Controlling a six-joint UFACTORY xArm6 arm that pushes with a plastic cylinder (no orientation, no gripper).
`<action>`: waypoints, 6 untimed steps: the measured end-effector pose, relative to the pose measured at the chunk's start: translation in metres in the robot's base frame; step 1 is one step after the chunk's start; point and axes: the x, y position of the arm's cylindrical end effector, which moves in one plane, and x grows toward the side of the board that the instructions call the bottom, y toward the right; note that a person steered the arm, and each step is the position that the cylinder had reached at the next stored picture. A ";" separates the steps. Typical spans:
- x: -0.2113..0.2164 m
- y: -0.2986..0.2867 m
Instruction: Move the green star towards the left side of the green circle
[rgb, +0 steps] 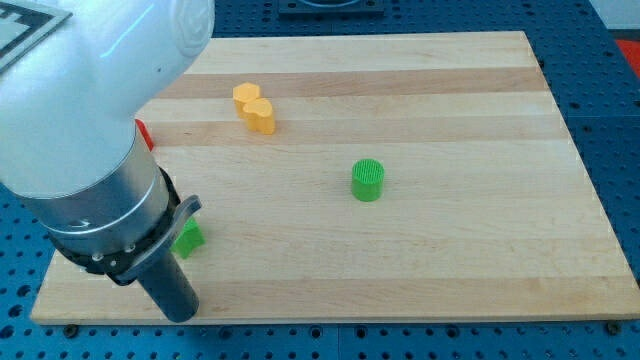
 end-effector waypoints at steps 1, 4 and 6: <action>0.000 -0.015; -0.014 -0.100; -0.037 -0.097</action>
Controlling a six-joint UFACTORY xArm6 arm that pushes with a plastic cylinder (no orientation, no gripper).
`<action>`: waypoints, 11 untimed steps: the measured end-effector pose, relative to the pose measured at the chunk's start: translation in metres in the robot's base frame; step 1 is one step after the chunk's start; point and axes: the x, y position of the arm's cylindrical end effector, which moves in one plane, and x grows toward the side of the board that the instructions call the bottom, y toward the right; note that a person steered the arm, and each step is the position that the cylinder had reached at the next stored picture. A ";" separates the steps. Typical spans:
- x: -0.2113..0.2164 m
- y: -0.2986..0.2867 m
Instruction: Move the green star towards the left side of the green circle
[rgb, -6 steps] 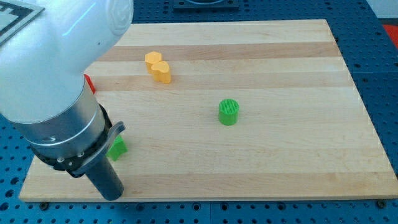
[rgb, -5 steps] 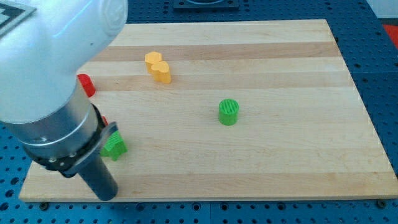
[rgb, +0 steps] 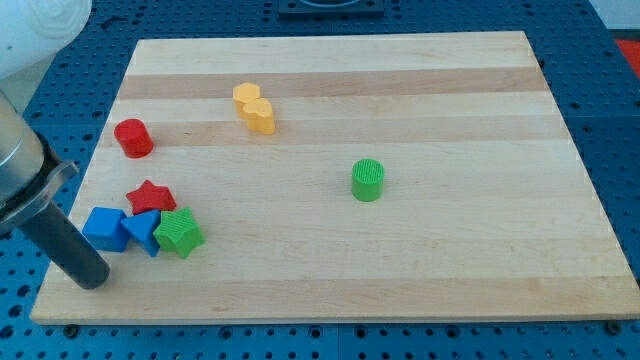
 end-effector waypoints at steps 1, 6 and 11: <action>-0.010 0.007; -0.037 0.099; -0.064 0.094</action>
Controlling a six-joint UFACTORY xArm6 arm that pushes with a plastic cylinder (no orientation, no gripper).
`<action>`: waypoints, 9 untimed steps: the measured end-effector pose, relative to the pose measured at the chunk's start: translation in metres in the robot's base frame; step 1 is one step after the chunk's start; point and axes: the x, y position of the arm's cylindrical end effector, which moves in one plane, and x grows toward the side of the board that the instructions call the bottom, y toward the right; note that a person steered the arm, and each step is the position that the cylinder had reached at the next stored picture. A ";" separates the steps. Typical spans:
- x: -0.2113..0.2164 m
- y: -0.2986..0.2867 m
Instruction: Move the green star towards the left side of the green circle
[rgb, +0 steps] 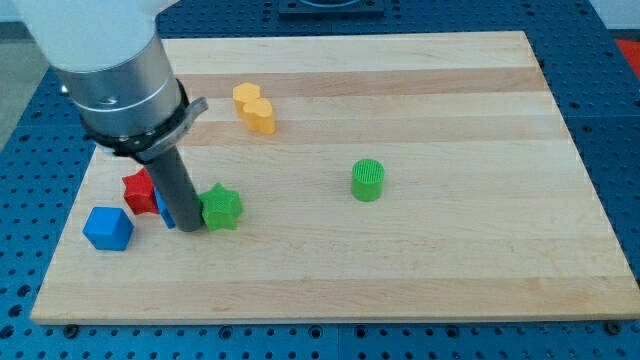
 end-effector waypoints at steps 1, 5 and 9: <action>-0.012 0.031; -0.050 0.074; -0.070 0.099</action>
